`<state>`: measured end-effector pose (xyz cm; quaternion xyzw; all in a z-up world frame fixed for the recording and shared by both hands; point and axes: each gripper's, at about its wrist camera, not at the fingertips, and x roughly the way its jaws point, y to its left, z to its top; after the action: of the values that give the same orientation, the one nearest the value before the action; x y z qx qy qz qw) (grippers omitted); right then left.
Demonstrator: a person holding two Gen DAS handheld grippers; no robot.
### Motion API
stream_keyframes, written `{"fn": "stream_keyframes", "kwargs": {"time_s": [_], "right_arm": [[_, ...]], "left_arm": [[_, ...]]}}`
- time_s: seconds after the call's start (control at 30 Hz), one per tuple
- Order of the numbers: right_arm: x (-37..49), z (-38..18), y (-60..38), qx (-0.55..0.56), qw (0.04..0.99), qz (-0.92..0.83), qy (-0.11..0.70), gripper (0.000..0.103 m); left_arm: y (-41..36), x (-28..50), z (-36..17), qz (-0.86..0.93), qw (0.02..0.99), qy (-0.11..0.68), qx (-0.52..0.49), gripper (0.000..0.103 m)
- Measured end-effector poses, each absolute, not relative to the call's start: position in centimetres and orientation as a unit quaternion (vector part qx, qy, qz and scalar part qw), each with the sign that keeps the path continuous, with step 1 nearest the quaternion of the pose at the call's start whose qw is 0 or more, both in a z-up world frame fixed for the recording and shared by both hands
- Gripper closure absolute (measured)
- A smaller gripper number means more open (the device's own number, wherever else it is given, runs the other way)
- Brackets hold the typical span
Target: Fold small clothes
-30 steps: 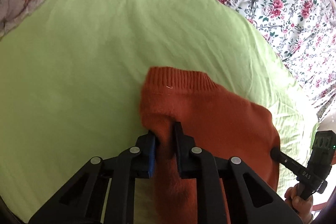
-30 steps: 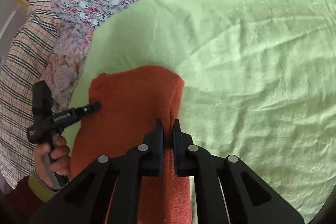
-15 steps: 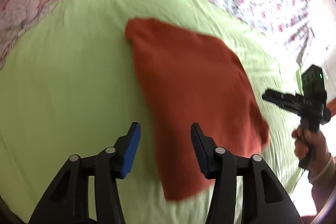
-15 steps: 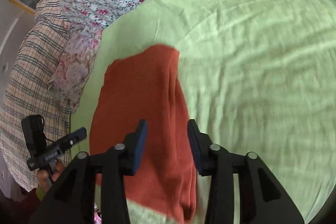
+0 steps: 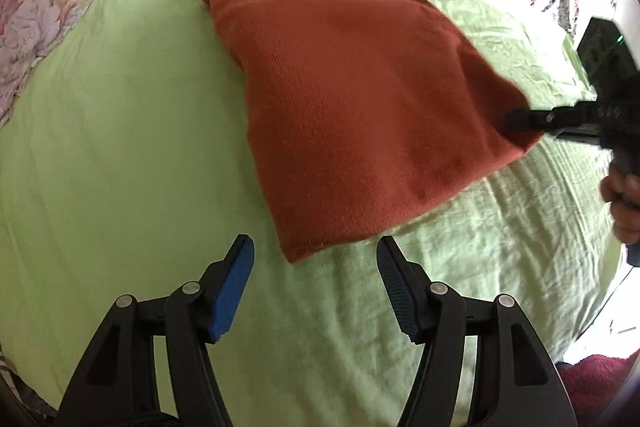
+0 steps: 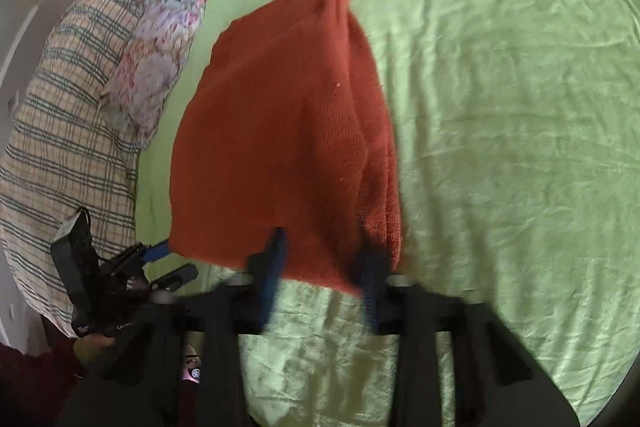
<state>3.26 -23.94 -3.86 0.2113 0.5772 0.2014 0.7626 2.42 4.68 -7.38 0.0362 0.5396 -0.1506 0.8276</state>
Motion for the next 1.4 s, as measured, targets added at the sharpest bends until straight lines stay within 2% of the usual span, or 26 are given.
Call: {"fn": "stream_keyframes", "kwargs": {"time_s": [0.03,0.3,0.33,0.37,0.4,0.43,0.5,0.57,0.73,0.83,0.93,1.0,1.03,1.07,1.13,1.4], "right_arm": [[3.4,-3.6,-23.9,0.220,0.762,0.205,0.574,0.098],[4.7,1.3,-26.4,0.333,0.771,0.245,0.485,0.098],[4.7,1.6,-26.5,0.332,0.774,0.243,0.480,0.098],[4.7,1.7,-26.5,0.331,0.776,0.240,0.480,0.098],[4.6,1.7,-26.5,0.333,0.776,0.238,0.480,0.098],[4.4,1.4,-26.5,0.334,0.776,0.236,0.481,0.098],[4.0,1.1,-26.1,0.313,0.782,0.228,0.488,0.098],[3.6,0.2,-25.6,0.266,0.790,0.210,0.510,0.098],[3.0,-3.9,-25.7,0.186,0.790,0.157,0.563,0.098],[2.7,-5.6,-26.4,0.185,0.781,0.138,0.580,0.096],[2.5,-4.8,-26.9,0.198,0.781,0.136,0.577,0.095],[2.6,-3.5,-27.3,0.202,0.786,0.140,0.568,0.091],[2.8,-2.9,-27.6,0.208,0.789,0.141,0.561,0.081],[3.1,-2.1,-27.8,0.217,0.792,0.145,0.553,0.066],[3.8,-1.2,-28.0,0.227,0.800,0.150,0.536,0.054],[11.1,-2.1,-25.4,0.240,0.799,0.170,0.525,0.054]], "left_arm": [[4.5,2.5,-7.6,-0.149,0.827,0.541,0.038,0.039],[4.1,2.4,-6.8,-0.128,0.841,0.525,0.038,0.039],[4.3,2.5,-6.8,-0.120,0.842,0.524,0.040,0.043],[4.5,2.4,-6.8,-0.114,0.844,0.523,0.041,0.059],[4.7,2.4,-6.9,-0.110,0.844,0.524,0.042,0.068],[5.3,2.4,-7.1,-0.101,0.843,0.528,0.036,0.083],[6.8,2.3,-7.3,-0.099,0.838,0.536,-0.010,0.086],[8.1,2.3,-7.4,-0.101,0.830,0.545,-0.064,0.095],[10.6,2.5,-9.4,-0.093,0.795,0.578,-0.160,0.097],[11.1,2.4,-8.9,-0.100,0.794,0.578,-0.161,0.097],[11.2,1.1,-6.9,-0.131,0.802,0.564,-0.146,0.094],[10.8,0.7,-5.1,-0.158,0.808,0.549,-0.145,0.093],[10.7,0.6,-4.3,-0.172,0.812,0.539,-0.144,0.093],[10.5,0.6,-3.6,-0.183,0.814,0.532,-0.143,0.091],[9.5,1.4,-2.7,-0.198,0.820,0.520,-0.135,0.085],[7.0,5.9,-3.1,-0.211,0.824,0.511,-0.123,0.084]]}}
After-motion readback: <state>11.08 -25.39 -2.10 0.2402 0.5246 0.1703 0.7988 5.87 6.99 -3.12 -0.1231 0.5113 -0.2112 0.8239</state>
